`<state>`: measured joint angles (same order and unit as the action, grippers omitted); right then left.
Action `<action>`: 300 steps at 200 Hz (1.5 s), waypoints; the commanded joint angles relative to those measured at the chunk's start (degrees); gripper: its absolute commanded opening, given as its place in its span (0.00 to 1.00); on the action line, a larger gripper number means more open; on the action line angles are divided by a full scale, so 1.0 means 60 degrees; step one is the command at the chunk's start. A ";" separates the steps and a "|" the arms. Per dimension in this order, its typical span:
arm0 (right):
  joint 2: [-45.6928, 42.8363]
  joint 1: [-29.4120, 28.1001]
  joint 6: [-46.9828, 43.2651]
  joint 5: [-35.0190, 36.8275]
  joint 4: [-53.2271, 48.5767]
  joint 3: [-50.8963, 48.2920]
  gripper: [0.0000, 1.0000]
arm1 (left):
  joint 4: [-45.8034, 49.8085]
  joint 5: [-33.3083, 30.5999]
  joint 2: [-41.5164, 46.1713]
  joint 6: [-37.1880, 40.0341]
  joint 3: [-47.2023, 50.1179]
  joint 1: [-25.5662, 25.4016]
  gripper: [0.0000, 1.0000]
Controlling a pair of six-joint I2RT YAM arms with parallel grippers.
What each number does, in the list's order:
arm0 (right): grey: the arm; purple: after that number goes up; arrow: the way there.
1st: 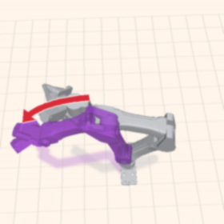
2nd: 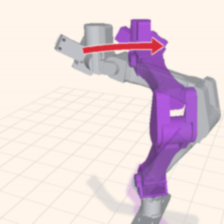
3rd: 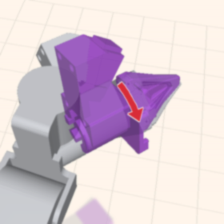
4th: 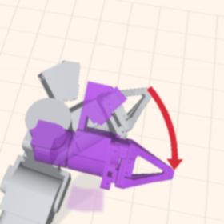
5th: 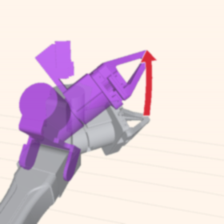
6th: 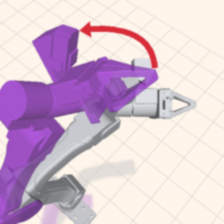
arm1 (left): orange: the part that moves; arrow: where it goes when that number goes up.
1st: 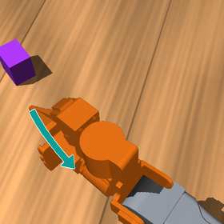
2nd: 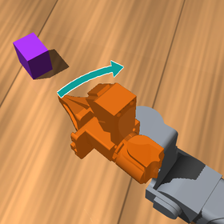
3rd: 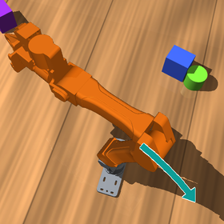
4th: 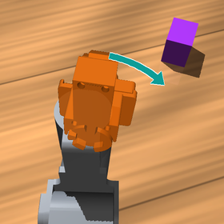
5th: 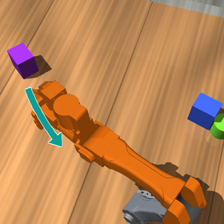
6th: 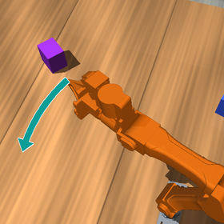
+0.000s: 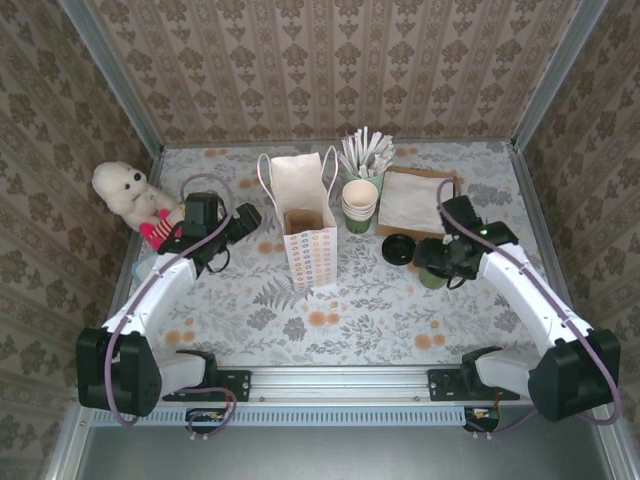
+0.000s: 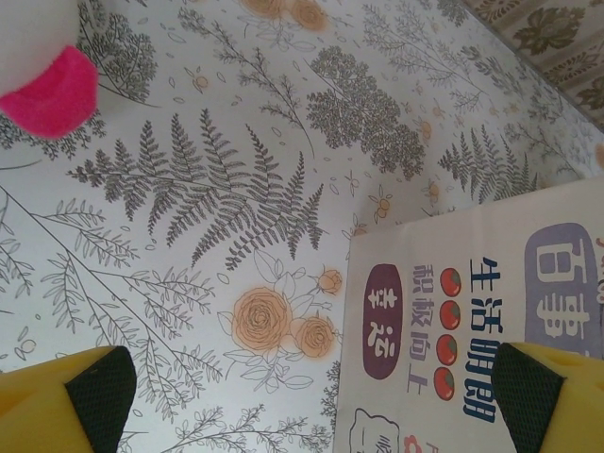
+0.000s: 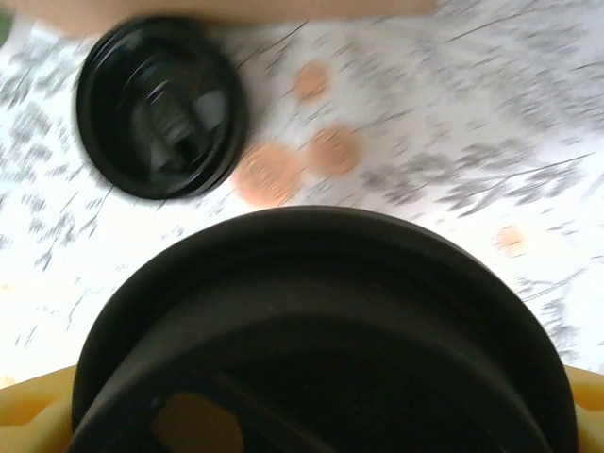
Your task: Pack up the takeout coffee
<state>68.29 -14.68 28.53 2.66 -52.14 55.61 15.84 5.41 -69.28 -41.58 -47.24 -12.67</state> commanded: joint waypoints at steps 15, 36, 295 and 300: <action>0.0167 -0.1572 0.0632 0.0936 -0.0312 0.0384 0.76 | -0.0195 0.0307 -0.0212 -0.0335 -0.0128 -0.0127 1.00; 0.0698 -0.2346 0.0671 0.1342 -0.0115 0.0652 0.76 | -0.0023 0.0451 -0.0344 -0.0266 -0.0364 -0.0137 1.00; 0.3085 -0.4661 0.0607 0.0297 -0.0813 0.2173 1.00 | 0.0216 -0.0271 0.0120 0.0545 -0.0378 -0.0158 1.00; 0.3198 -0.4640 0.0792 0.0293 -0.1111 0.2370 1.00 | 0.0202 -0.0282 0.0120 0.0565 -0.0377 -0.0159 1.00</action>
<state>85.65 -42.92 29.06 5.13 -50.43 64.05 15.59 5.32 -69.30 -40.05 -48.51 -13.19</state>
